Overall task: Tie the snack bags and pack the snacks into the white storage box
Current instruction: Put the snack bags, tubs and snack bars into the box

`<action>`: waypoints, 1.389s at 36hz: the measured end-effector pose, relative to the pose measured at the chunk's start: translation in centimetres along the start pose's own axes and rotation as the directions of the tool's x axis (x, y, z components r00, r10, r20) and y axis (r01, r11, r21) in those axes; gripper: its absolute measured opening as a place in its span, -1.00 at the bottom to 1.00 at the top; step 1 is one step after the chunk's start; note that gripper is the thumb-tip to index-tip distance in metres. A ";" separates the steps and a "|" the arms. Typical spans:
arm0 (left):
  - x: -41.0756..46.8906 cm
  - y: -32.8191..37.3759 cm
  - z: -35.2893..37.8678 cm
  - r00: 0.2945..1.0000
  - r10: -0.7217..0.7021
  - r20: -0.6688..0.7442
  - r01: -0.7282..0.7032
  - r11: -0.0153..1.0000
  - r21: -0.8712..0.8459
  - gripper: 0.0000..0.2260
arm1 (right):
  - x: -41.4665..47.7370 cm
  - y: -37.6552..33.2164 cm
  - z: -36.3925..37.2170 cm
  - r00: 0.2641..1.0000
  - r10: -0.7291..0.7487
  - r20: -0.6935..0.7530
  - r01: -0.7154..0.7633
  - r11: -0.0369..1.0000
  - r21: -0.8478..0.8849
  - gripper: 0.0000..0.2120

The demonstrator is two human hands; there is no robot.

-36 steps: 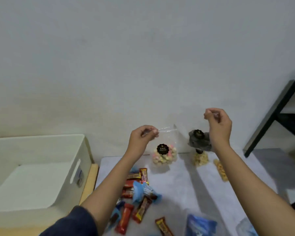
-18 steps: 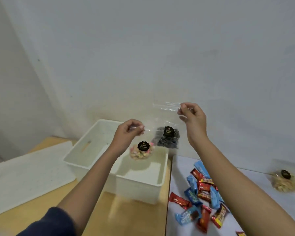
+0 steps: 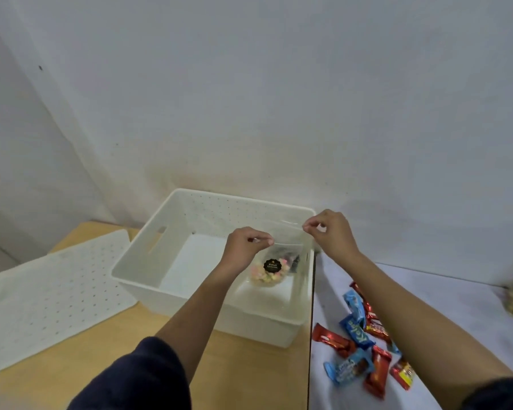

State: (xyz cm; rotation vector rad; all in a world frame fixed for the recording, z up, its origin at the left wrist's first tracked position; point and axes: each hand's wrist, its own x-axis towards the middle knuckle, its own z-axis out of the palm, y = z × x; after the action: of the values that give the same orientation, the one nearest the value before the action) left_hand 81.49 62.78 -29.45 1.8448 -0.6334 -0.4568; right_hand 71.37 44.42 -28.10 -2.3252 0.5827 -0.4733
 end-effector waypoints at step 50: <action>4.6 9.1 11.7 0.914 0.390 0.113 -0.393 0.782 0.484 -0.74 | -5.7 6.0 -12.4 0.971 0.235 0.031 -0.216 0.932 -0.292 -0.69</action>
State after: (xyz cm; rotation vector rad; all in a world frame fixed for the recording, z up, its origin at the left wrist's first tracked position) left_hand 76.36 48.79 -25.02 2.1129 -1.2018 -0.0094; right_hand 59.02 36.89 -24.57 -2.4918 0.9278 -0.2129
